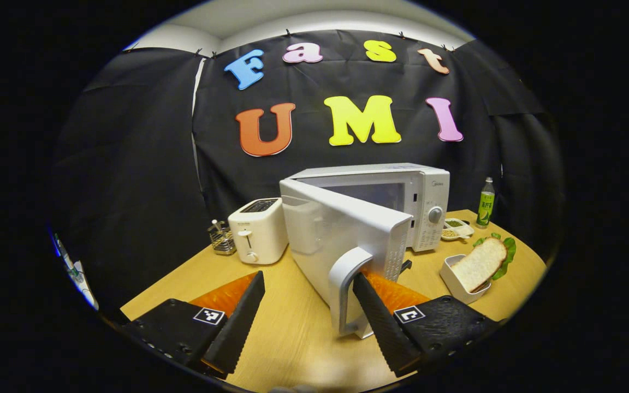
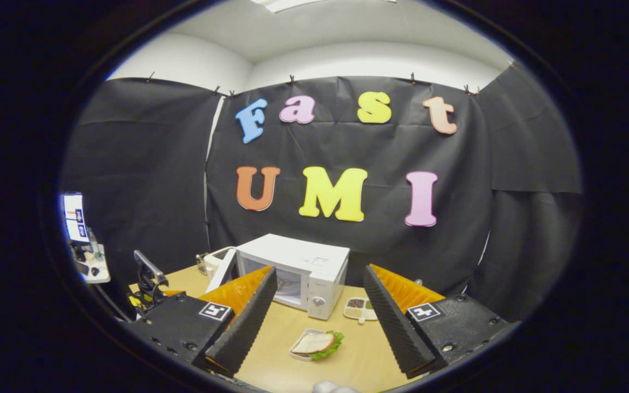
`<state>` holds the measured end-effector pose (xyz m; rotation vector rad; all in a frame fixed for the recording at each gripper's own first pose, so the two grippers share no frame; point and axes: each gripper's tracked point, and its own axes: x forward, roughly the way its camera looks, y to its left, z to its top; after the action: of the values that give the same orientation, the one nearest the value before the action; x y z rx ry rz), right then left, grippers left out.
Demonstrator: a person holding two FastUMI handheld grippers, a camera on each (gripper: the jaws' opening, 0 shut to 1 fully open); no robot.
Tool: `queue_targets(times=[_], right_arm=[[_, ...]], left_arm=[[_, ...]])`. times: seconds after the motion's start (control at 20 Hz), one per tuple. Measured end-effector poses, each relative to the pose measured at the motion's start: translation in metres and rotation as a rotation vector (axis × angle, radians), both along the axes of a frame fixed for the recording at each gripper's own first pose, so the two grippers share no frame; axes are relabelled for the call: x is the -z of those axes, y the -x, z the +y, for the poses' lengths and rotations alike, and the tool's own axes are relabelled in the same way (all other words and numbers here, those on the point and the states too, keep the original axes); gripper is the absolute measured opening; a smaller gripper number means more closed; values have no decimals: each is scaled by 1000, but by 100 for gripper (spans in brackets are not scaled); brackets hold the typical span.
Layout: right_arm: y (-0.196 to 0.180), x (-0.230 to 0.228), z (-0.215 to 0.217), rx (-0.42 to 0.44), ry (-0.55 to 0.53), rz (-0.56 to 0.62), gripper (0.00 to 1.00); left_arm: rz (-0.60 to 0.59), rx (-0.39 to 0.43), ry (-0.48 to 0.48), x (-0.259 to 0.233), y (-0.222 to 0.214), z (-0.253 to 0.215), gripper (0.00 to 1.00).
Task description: Open the microwave oven with the left hand, put the food in, and close the microwave oven.
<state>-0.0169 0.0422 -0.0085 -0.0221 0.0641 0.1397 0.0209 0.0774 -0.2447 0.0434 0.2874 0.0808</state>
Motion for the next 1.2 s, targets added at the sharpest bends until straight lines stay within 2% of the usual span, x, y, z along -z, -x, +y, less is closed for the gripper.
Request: queue_targets(times=[0.1, 0.3, 0.35, 0.45, 0.5, 0.6, 0.65, 0.7, 0.75, 0.8, 0.9, 1.05, 1.1, 1.2], right_arm=[[0, 3, 8, -4, -3, 0, 96], [-2, 15, 21, -6, -6, 27, 96], [-4, 19, 22, -4, -6, 29, 100], [-7, 28, 23, -1, -15, 48, 96], [-9, 31, 21, 4, -26, 52, 100], [-15, 40, 11, 23, -36, 60, 100], [-19, 49, 2, 42, -32, 74, 96], [-24, 59, -7, 58, -33, 90, 100], [-28, 71, -16, 71, -36, 113, 96], [-33, 84, -25, 83, -42, 142, 100], [-43, 114, -38, 87, -44, 194, 96], [-61, 174, -56, 84, -61, 329, 91], [-66, 192, -60, 79, -90, 382, 99], [-77, 221, -64, 62, -181, 469, 93]], left_arm=[[5, -30, -23, 0, 13, 26, 96], [-7, -82, -9, -8, 39, 64, 97], [-10, -86, -14, -10, 45, 69, 97], [-19, -87, -13, -20, 56, 73, 96], [-28, -82, 0, -26, 61, 71, 96], [-49, -60, 13, -40, 69, 61, 96], [-61, -47, 14, -47, 72, 55, 97], [-75, -23, 18, -57, 75, 45, 96], [-90, -7, 18, -66, 76, 36, 97], [-105, 15, 26, -75, 77, 27, 96], [-136, 54, 49, -92, 77, 3, 97], [-164, 98, 84, -111, 76, -26, 96], [-166, 102, 85, -114, 76, -32, 96], [-178, 111, 86, -122, 75, -44, 96]])
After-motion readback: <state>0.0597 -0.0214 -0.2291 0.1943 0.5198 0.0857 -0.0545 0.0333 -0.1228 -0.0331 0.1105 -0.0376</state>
